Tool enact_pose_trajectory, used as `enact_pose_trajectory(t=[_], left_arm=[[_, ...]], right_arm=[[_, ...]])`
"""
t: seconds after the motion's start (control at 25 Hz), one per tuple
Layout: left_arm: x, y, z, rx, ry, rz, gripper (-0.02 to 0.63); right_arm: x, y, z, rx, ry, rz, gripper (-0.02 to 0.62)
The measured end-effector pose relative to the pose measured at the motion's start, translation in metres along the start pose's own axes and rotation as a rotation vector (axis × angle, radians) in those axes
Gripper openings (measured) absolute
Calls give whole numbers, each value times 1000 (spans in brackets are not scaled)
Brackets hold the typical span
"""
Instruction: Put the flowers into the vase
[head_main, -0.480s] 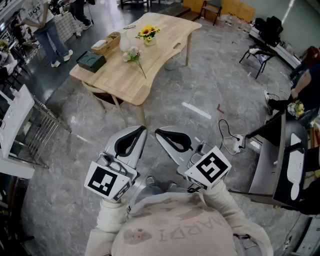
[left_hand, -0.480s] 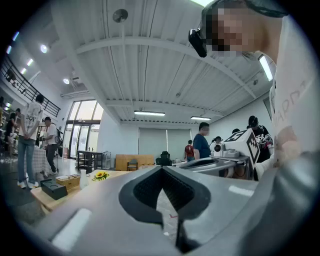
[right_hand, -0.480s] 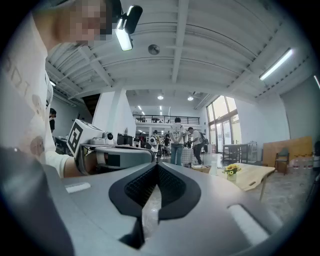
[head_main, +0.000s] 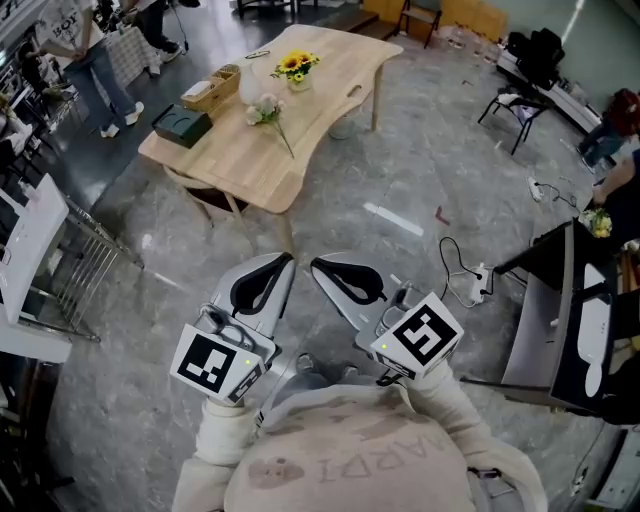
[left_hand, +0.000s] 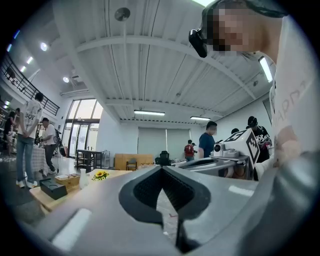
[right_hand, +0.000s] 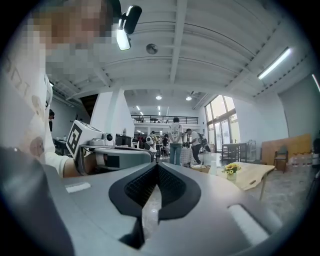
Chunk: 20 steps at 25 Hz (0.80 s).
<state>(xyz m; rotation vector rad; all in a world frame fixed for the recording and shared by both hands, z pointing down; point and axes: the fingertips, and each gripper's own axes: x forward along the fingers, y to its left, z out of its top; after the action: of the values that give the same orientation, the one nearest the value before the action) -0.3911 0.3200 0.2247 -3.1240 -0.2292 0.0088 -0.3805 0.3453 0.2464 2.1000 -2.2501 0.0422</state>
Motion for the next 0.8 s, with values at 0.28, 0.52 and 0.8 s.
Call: enact_pose_trajectory(t=[0.28, 0.52, 0.8], left_arm=[[-7, 27, -3, 5, 0, -4, 0], [-15, 51, -14, 42, 3, -44, 0], [-1, 76, -16, -15, -24, -58, 0]], right_arm=[[25, -3, -3, 13, -8, -8, 26], [40, -11, -1, 26, -55, -98, 28], [45, -41, -3, 59, -52, -168, 38]])
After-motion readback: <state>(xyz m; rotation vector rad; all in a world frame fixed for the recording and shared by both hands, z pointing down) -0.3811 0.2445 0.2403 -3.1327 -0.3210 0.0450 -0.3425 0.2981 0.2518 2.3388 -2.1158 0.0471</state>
